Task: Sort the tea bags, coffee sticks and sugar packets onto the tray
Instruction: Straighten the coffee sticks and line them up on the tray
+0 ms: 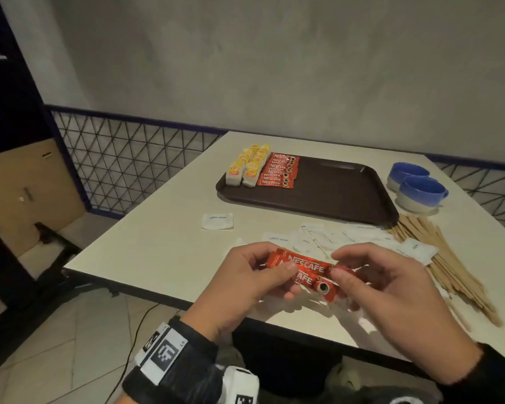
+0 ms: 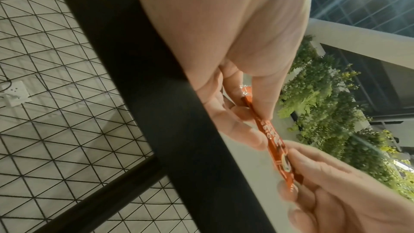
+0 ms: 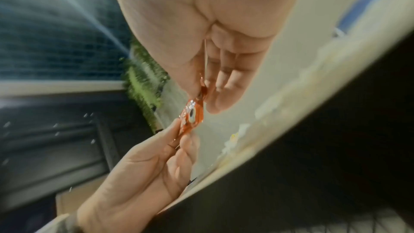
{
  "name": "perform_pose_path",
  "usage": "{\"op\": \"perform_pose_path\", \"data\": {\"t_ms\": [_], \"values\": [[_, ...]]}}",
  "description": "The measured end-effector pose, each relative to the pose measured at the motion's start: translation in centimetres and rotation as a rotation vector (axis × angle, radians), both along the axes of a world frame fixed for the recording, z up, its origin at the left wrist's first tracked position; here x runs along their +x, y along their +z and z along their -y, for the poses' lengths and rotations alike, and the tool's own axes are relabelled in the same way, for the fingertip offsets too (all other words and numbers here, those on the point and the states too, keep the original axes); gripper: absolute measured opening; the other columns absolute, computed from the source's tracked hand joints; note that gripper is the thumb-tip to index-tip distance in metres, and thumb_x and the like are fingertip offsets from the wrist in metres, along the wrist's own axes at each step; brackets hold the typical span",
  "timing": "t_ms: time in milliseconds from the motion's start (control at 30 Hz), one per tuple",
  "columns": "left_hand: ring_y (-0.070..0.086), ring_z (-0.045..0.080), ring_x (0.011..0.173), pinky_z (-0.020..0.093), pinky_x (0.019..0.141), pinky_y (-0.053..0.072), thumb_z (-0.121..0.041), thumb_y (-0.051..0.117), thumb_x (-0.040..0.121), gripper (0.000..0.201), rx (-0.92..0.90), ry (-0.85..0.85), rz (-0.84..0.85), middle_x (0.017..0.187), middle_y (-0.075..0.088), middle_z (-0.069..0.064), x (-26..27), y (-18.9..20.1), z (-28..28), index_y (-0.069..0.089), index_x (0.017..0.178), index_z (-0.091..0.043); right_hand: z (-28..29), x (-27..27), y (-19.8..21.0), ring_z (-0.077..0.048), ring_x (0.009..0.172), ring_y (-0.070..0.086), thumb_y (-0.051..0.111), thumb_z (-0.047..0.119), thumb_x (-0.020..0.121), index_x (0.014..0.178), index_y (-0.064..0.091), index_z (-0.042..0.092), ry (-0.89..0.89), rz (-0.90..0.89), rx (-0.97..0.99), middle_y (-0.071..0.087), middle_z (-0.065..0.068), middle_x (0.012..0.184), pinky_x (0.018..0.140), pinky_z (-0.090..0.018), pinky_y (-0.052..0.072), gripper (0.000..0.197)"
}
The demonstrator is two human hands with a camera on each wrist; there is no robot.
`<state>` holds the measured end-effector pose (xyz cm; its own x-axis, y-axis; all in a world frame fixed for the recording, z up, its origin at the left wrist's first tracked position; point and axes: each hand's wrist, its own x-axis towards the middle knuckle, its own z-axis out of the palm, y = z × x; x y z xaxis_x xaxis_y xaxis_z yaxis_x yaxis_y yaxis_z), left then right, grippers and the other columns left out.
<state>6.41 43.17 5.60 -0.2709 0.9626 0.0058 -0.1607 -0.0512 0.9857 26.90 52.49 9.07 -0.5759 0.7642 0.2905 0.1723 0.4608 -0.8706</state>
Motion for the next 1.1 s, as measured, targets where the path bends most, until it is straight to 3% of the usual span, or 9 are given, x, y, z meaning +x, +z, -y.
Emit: {"op": "perform_pose_path", "data": {"t_ms": [100, 233, 467, 600, 667, 767, 833, 1000, 1100], "values": [[0.073, 0.028, 0.083, 0.044, 0.079, 0.059, -0.015, 0.076, 0.092, 0.015, 0.051, 0.022, 0.027, 0.101, 0.076, 0.019, 0.0, -0.1, 0.0, 0.075, 0.105, -0.010, -1.3, -0.7, 3.1, 0.001, 0.091, 0.066, 0.066, 0.042, 0.086, 0.097, 0.072, 0.040, 0.045, 0.310, 0.421, 0.070, 0.025, 0.088, 0.067, -0.019, 0.057, 0.012], [0.072, 0.029, 0.074, 0.049, 0.071, 0.062, -0.014, 0.076, 0.091, 0.011, 0.108, 0.077, -0.021, 0.093, 0.075, 0.017, 0.2, -0.3, 0.0, 0.076, 0.102, -0.011, -2.7, -3.2, 6.1, 0.006, 0.090, 0.057, 0.044, 0.069, 0.086, 0.111, 0.068, 0.043, 0.221, 0.663, 0.763, 0.058, 0.030, 0.092, 0.072, -0.013, 0.048, 0.043], [0.068, 0.024, 0.063, 0.048, 0.068, 0.063, -0.007, 0.073, 0.090, 0.007, 0.162, 0.240, 0.082, 0.077, 0.074, 0.021, 0.5, -0.3, 0.0, 0.074, 0.089, -0.014, -4.0, -8.3, 7.7, 0.001, 0.076, 0.066, 0.071, 0.043, 0.092, 0.098, 0.074, 0.030, 0.557, 0.756, 0.616, 0.068, 0.017, 0.080, 0.070, -0.020, 0.053, 0.015], [0.068, 0.025, 0.059, 0.028, 0.059, 0.060, -0.003, 0.074, 0.081, 0.012, 0.232, 0.380, 0.177, 0.076, 0.071, 0.028, 0.1, -0.3, -0.1, 0.068, 0.090, 0.003, -4.1, -10.4, 8.5, -0.001, 0.078, 0.066, 0.073, 0.041, 0.091, 0.101, 0.075, 0.029, 0.635, 0.803, 0.605, 0.070, 0.016, 0.083, 0.071, -0.020, 0.052, 0.015], [0.068, 0.025, 0.060, 0.031, 0.059, 0.061, -0.012, 0.077, 0.074, 0.016, 0.223, 0.419, 0.187, 0.078, 0.072, 0.026, -0.4, 0.0, 0.0, 0.072, 0.087, -0.004, -4.4, -11.6, 8.8, -0.001, 0.077, 0.067, 0.073, 0.038, 0.091, 0.099, 0.074, 0.028, 0.656, 0.850, 0.607, 0.070, 0.015, 0.081, 0.070, -0.018, 0.052, 0.013], [0.073, 0.024, 0.073, 0.046, 0.071, 0.064, -0.029, 0.086, 0.078, 0.018, 0.187, 0.516, -0.086, 0.086, 0.075, 0.003, -2.5, -0.4, 0.6, 0.075, 0.091, -0.033, -6.9, -14.0, 9.8, 0.001, 0.071, 0.070, 0.076, 0.030, 0.090, 0.097, 0.075, 0.026, 0.587, 0.874, 0.447, 0.075, 0.013, 0.082, 0.068, -0.019, 0.056, 0.007], [0.073, 0.019, 0.080, 0.042, 0.074, 0.062, -0.029, 0.082, 0.086, 0.019, 0.211, 0.634, -0.366, 0.092, 0.072, -0.008, -4.6, -1.0, 1.1, 0.072, 0.095, -0.042, -10.2, -16.1, 10.4, -0.002, 0.072, 0.069, 0.077, 0.031, 0.090, 0.095, 0.076, 0.026, 0.450, 0.868, 0.536, 0.075, 0.013, 0.082, 0.071, -0.026, 0.057, 0.007], [0.065, 0.010, 0.072, 0.017, 0.065, 0.049, -0.026, 0.072, 0.084, 0.010, 0.264, 0.747, -0.677, 0.082, 0.068, -0.013, -5.6, -2.0, 1.0, 0.068, 0.080, -0.034, -19.1, -21.1, 9.1, -0.011, 0.078, 0.064, 0.080, 0.027, 0.087, 0.109, 0.075, 0.020, 0.131, 0.989, 0.583, 0.071, 0.006, 0.093, 0.068, -0.026, 0.048, 0.024], [0.061, 0.005, 0.072, 0.010, 0.063, 0.043, -0.030, 0.064, 0.080, 0.007, 0.306, 0.758, -0.819, 0.074, 0.062, -0.014, -4.9, -1.7, 0.8, 0.065, 0.074, -0.033, -21.8, -23.0, 7.2, -0.012, 0.072, 0.061, 0.084, 0.027, 0.083, 0.090, 0.073, 0.021, 0.124, 1.065, 0.538, 0.068, 0.008, 0.078, 0.063, -0.024, 0.043, 0.015]]}}
